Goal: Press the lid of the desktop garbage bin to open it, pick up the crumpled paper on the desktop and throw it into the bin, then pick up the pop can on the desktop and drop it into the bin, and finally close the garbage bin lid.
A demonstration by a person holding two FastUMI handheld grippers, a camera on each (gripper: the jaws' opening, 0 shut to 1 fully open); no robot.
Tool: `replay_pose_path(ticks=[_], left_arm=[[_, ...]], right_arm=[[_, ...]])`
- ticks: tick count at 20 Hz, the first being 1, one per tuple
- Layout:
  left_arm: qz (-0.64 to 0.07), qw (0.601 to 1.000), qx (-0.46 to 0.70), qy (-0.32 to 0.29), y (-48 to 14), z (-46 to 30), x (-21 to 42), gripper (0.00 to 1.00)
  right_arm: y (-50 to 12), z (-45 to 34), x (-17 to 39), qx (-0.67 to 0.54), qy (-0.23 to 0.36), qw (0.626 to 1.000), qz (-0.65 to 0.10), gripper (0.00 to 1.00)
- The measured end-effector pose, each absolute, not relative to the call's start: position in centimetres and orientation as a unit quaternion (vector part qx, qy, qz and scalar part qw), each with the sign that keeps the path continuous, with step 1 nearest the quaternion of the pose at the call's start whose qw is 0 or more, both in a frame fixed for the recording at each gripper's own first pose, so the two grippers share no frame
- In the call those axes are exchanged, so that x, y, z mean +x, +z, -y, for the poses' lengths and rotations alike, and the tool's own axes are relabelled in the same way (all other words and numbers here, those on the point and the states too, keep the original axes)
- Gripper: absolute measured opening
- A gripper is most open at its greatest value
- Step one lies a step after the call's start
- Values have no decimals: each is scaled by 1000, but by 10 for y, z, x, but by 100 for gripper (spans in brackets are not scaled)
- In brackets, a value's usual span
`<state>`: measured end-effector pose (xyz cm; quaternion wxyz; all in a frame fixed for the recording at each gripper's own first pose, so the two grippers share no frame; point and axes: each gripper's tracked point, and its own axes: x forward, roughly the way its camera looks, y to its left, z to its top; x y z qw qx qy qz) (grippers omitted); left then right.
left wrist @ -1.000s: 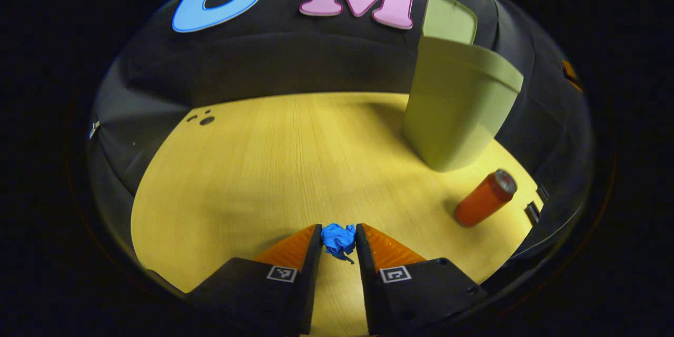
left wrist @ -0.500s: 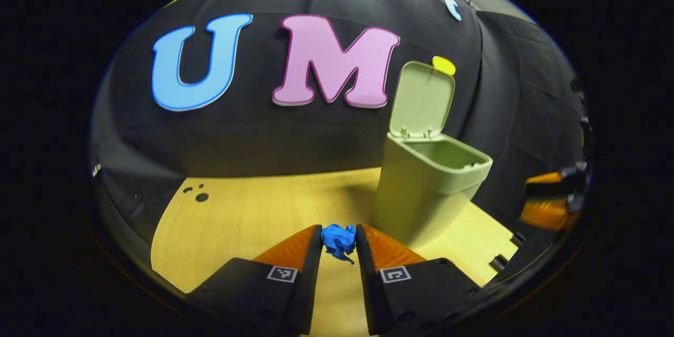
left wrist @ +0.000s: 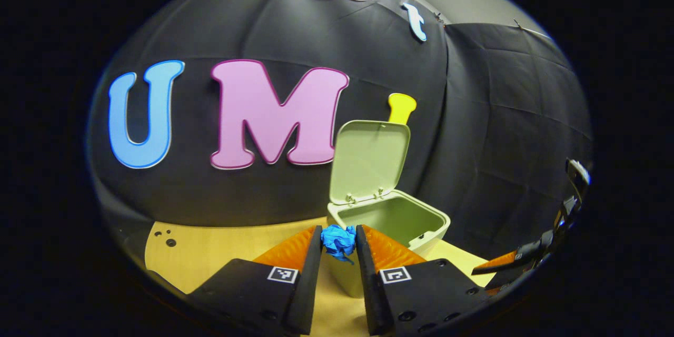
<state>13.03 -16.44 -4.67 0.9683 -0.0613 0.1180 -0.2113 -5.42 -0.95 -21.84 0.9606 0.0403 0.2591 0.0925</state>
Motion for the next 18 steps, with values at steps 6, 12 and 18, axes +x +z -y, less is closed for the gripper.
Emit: replay_pose_path(ticks=[6, 12, 18], left_arm=[[-112, 957, -57, -261, -30, 221, 166, 42], [-157, 944, -61, -285, -62, 263, 189, 41], [-184, 939, -59, -283, -91, 274, 195, 45]], right_arm=[[-228, 26, -69, 58, 62, 960, -266, 77], [-230, 46, -76, 84, 34, 958, -272, 77], [-230, 54, -88, 85, 19, 957, -278, 77]])
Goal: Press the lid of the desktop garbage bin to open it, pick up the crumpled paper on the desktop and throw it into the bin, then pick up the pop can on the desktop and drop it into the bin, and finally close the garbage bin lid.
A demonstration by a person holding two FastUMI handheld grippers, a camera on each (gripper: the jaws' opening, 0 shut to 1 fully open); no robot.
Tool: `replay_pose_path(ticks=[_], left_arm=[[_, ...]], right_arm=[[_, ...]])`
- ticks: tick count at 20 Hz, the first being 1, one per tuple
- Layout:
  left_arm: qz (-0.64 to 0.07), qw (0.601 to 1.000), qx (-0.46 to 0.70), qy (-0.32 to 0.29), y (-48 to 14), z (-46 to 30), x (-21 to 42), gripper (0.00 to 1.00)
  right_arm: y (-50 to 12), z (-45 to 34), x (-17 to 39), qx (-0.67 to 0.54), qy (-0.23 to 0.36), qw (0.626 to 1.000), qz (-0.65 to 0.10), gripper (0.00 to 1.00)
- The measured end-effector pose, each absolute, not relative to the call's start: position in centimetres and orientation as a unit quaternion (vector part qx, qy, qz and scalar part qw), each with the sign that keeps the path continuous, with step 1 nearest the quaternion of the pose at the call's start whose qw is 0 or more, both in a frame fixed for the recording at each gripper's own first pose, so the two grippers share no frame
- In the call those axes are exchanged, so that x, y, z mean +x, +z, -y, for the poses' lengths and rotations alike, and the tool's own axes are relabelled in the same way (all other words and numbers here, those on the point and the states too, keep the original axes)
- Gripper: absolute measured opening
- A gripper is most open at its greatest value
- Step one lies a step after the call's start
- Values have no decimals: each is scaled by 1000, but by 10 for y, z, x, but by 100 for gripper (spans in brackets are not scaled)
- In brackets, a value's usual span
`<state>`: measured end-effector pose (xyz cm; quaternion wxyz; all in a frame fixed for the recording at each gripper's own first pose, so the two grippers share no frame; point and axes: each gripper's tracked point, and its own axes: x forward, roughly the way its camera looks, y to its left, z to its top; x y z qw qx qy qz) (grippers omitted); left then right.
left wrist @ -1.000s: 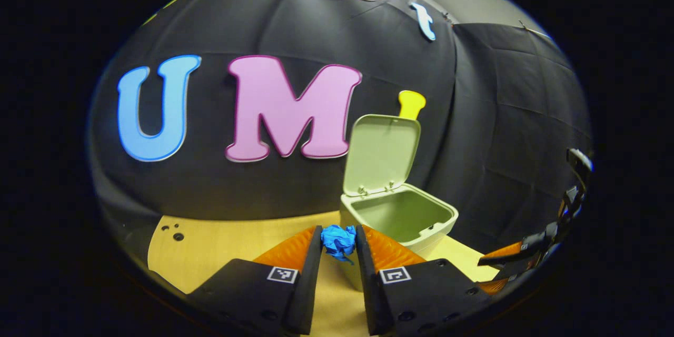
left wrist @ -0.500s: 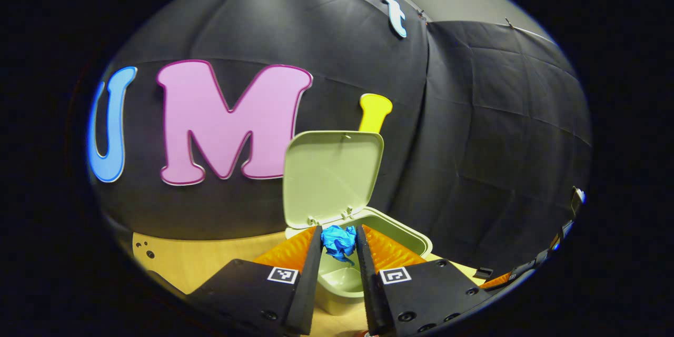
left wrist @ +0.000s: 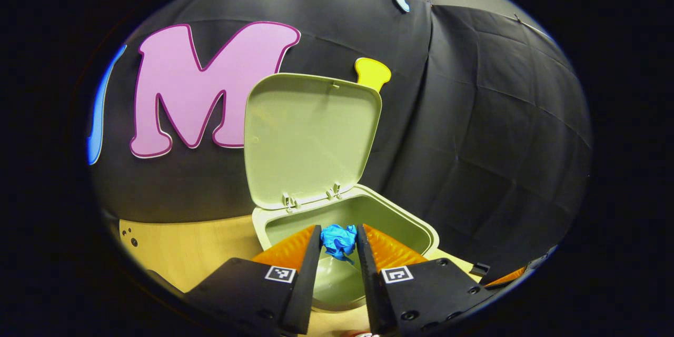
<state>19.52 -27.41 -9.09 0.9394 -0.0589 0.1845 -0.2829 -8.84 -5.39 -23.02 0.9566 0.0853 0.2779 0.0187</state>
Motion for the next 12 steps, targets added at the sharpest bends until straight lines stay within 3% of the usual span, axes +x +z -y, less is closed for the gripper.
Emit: replay_pose_path(ticks=[9, 12], left_arm=[[-198, 940, -41, -276, -111, 278, 196, 55], [-207, 938, -42, -273, -115, 278, 194, 64]], right_arm=[[-227, 64, -105, 85, -2, 956, -280, 77], [-227, 67, -106, 91, -7, 956, -278, 77]])
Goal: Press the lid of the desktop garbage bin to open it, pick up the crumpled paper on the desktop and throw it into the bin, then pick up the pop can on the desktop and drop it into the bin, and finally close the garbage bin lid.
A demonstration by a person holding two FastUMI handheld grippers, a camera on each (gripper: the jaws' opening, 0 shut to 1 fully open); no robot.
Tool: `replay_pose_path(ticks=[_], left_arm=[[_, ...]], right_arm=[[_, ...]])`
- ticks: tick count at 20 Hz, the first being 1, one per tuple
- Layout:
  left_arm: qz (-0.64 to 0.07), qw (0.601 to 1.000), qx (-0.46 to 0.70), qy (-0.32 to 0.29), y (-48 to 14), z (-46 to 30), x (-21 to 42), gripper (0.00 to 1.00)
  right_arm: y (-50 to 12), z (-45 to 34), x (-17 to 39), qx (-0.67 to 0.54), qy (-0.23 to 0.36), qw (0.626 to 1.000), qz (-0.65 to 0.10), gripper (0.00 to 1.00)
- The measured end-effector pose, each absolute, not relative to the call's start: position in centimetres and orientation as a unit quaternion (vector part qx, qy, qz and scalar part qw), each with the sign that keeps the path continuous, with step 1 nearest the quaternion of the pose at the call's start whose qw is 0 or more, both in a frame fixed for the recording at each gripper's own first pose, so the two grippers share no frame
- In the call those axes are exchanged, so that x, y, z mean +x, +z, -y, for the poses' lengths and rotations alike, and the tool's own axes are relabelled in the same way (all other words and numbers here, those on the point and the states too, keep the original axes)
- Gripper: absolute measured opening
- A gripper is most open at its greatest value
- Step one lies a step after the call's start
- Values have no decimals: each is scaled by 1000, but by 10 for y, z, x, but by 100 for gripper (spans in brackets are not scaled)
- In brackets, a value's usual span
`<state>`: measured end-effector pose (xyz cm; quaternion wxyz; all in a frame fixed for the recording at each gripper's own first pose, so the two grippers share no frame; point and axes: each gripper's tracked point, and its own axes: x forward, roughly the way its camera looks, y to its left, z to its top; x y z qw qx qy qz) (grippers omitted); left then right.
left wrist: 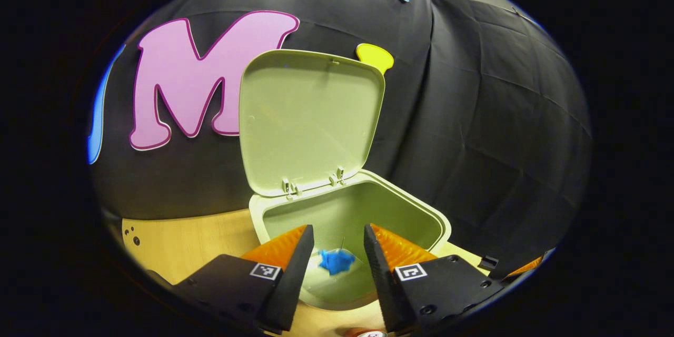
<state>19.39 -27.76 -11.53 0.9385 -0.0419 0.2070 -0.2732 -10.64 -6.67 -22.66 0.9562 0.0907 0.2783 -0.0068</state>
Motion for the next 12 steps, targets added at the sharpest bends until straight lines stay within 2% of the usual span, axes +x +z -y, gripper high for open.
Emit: replay_pose_path(ticks=[4, 6, 8, 12], left_arm=[[-188, 945, -38, -265, -106, 271, 190, 72], [-173, 949, -39, -261, -95, 264, 183, 82], [-159, 954, -35, -251, -85, 250, 173, 88], [-140, 964, -24, -225, -67, 216, 145, 91]], right_arm=[[-220, 54, -103, 110, 17, 958, -264, 77], [-216, 43, -97, 122, 41, 958, -255, 77], [-214, 29, -91, 128, 71, 957, -249, 80], [-218, 3, -76, 116, 129, 954, -246, 89]])
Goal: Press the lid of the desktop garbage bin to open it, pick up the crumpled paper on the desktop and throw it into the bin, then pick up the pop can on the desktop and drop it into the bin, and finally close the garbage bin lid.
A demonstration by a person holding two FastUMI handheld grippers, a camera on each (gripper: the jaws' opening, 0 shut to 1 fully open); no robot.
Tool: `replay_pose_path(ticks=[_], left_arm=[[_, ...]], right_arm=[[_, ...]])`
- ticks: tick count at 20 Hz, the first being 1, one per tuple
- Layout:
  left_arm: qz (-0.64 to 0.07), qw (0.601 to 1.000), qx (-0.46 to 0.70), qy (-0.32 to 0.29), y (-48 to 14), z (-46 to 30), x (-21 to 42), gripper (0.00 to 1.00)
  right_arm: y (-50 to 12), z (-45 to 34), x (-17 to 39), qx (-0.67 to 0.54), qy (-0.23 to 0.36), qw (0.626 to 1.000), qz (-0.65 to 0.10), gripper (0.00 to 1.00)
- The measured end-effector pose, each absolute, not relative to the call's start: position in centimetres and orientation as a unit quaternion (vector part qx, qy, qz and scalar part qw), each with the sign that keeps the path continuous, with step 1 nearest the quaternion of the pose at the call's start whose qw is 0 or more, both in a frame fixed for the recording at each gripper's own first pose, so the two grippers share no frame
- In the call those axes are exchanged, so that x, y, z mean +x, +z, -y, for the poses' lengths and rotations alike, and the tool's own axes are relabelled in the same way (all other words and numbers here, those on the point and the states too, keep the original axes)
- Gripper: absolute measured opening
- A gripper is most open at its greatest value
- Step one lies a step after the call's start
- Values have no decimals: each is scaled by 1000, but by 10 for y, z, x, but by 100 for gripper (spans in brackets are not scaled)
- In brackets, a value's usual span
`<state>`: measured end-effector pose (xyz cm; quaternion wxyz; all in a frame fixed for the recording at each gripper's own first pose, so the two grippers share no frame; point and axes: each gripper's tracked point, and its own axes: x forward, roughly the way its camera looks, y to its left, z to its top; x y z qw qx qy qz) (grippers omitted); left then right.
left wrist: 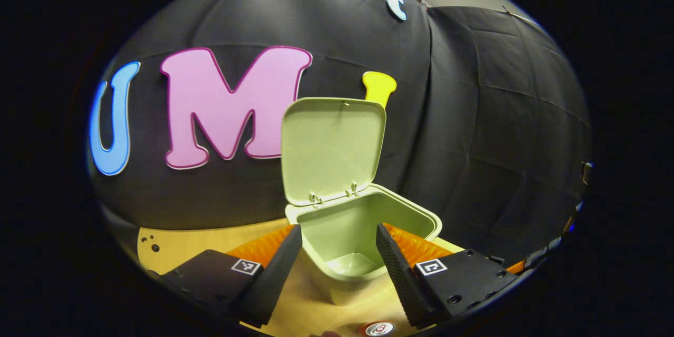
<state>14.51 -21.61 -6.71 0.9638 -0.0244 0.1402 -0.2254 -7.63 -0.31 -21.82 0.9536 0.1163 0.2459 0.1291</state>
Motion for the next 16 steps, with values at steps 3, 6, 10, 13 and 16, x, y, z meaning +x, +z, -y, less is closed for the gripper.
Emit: replay_pose_path(ticks=[3, 6, 10, 13, 16], left_arm=[[-128, 971, -23, -200, -57, 187, 122, 92], [-135, 976, -37, -168, -61, 158, 99, 92], [-154, 979, -50, -124, -81, 121, 72, 92], [-171, 980, -52, -90, -96, 97, 55, 92], [-185, 979, -60, -59, -109, 76, 41, 93]], right_arm=[[-233, -16, -66, 114, 174, 945, -251, 90], [-251, -36, -56, 116, 212, 933, -267, 90], [-282, -58, -46, 102, 245, 918, -294, 91], [-301, -72, -45, 92, 266, 908, -310, 91], [-317, -80, -44, 73, 282, 900, -324, 91]])
